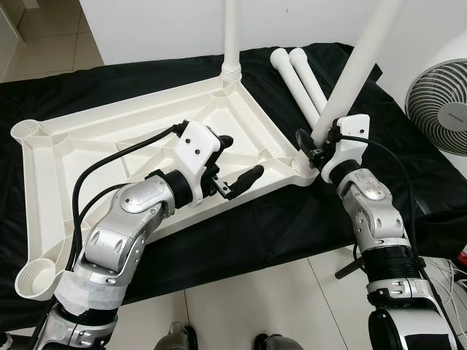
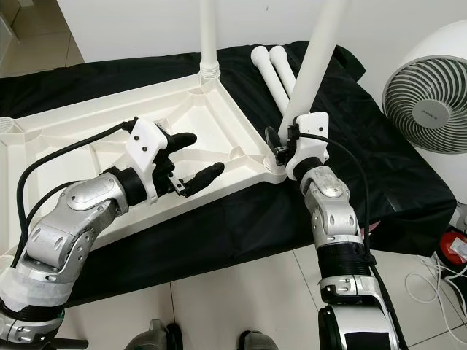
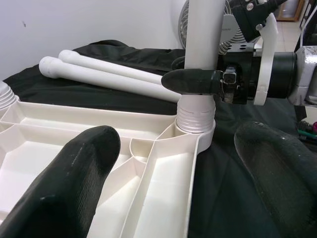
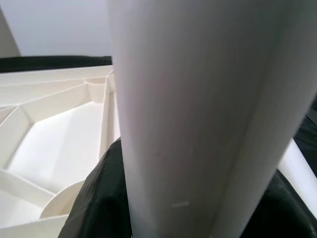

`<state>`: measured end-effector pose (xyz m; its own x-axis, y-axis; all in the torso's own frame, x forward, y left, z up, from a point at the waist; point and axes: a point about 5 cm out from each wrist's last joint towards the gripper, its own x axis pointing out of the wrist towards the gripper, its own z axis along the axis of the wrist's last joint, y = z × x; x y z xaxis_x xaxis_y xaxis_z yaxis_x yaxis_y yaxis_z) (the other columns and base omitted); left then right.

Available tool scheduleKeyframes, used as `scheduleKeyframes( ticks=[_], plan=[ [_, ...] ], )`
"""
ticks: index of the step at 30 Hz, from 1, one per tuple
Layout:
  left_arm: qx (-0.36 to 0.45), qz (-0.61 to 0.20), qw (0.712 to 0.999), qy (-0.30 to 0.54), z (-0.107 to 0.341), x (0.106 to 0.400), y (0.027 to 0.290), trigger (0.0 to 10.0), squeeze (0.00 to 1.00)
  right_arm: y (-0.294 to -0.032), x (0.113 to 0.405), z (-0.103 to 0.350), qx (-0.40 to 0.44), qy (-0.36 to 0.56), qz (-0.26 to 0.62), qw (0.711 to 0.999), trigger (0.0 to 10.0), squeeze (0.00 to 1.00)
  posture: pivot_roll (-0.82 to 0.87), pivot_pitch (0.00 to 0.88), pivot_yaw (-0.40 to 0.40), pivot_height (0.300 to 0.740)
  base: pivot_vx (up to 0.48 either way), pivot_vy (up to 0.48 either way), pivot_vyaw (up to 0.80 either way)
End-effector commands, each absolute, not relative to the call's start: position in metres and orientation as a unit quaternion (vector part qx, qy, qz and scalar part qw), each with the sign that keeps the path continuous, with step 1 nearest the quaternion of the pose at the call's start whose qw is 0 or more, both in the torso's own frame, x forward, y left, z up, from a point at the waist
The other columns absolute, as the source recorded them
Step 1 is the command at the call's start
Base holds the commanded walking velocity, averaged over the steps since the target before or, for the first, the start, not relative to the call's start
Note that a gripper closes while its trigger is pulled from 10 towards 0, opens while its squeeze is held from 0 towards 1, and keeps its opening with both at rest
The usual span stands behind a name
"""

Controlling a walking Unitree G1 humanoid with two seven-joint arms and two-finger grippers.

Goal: Building children table

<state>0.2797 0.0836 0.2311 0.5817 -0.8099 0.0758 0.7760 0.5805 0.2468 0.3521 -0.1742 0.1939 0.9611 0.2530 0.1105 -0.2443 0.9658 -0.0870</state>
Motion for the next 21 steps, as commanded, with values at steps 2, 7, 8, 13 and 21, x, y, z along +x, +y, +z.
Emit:
scheduleKeyframes(
  ticks=[2, 7, 8, 13, 21],
  plan=[
    [0.098, -0.438, 0.890, -0.088, 0.229, 0.279, 0.085, 10.0, 0.00, -0.184, 0.345, 0.141, -0.015, 0.061, 0.078, 0.995, 10.0, 0.00, -0.07, 0.149, 0.051, 0.740, 0.000, 0.000, 0.00],
    [0.097, -0.443, 0.887, -0.089, 0.229, 0.279, 0.082, 10.0, 0.00, -0.178, 0.346, 0.141, 0.023, 0.054, 0.003, 0.998, 10.0, 0.00, -0.07, 0.140, 0.047, 0.740, 0.000, 0.000, 0.00],
    [0.097, -0.443, 0.887, -0.089, 0.229, 0.279, 0.082, 10.0, 0.00, -0.178, 0.346, 0.141, 0.023, 0.054, 0.003, 0.998, 10.0, 0.00, -0.07, 0.140, 0.047, 0.740, 0.000, 0.000, 0.00],
    [0.096, -0.443, 0.887, -0.089, 0.229, 0.279, 0.082, 10.0, 0.00, -0.171, 0.348, 0.142, 0.027, 0.049, -0.016, 0.998, 10.0, 0.00, -0.07, 0.138, 0.044, 0.740, 0.000, 0.000, 0.00],
    [0.095, -0.441, 0.888, -0.091, 0.228, 0.278, 0.081, 10.0, 0.00, -0.146, 0.355, 0.146, 0.022, 0.044, -0.044, 0.998, 10.0, 0.00, -0.06, 0.122, 0.032, 0.740, 0.000, 0.000, 0.00]
  ],
)
